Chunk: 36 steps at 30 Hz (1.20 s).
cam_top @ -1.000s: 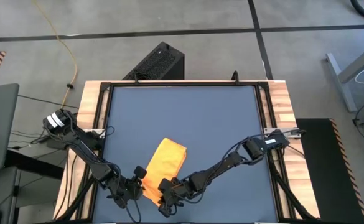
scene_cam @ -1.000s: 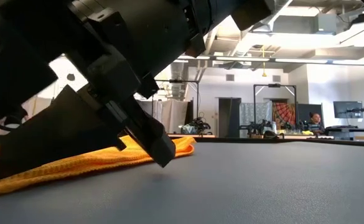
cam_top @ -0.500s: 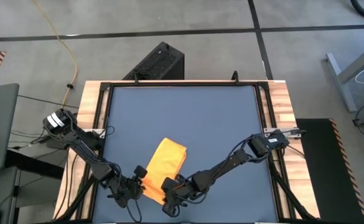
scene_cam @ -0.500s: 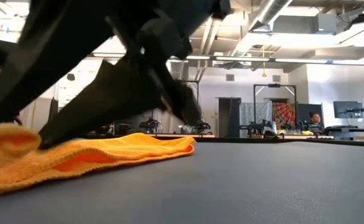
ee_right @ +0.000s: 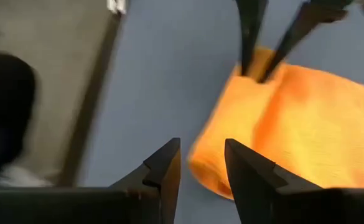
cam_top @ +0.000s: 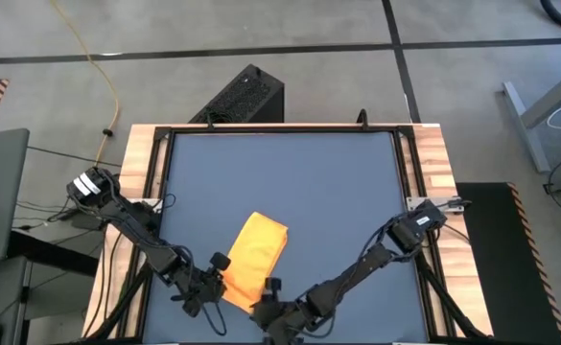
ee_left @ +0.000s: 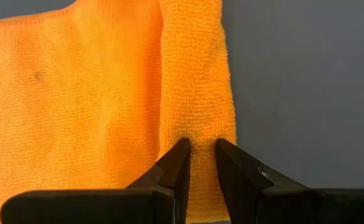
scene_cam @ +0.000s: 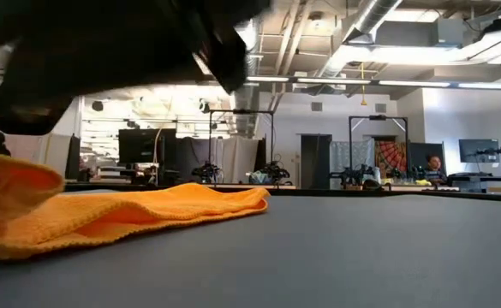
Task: Roll towel
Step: Roll the yellow microfiber cloth on the table
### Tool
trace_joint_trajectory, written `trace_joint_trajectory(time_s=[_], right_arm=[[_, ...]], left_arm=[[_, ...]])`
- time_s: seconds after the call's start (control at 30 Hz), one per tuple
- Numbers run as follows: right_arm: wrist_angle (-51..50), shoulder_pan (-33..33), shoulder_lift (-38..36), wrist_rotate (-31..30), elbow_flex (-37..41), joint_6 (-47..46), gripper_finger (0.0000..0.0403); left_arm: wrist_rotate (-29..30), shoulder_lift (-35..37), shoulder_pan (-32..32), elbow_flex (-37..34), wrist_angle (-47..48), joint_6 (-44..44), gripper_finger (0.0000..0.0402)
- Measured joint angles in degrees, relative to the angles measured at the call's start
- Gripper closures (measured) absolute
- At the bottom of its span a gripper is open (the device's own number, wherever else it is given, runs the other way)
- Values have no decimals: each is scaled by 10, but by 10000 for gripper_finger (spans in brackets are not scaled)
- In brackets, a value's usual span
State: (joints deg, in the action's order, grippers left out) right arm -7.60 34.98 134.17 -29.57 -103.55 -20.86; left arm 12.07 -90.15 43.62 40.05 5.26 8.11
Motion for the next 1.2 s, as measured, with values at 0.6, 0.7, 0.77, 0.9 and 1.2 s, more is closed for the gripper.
trace_joint_trajectory(time_s=[0.6,0.7,0.77,0.9,1.2], right_arm=[[-20,-11,31,-22,0,45,251],[-25,-16,31,-3,0,36,253],[-25,-21,35,-1,-1,13,262],[-20,-29,46,10,-1,-34,300],[-12,-27,46,46,-2,-143,385]], left_arm=[[-11,0,-5,0,4,-7,331],[-21,0,-5,0,6,-8,331],[-32,0,-6,0,6,-10,331],[-42,0,-5,0,4,-14,331],[-75,0,-7,0,-4,-14,331]])
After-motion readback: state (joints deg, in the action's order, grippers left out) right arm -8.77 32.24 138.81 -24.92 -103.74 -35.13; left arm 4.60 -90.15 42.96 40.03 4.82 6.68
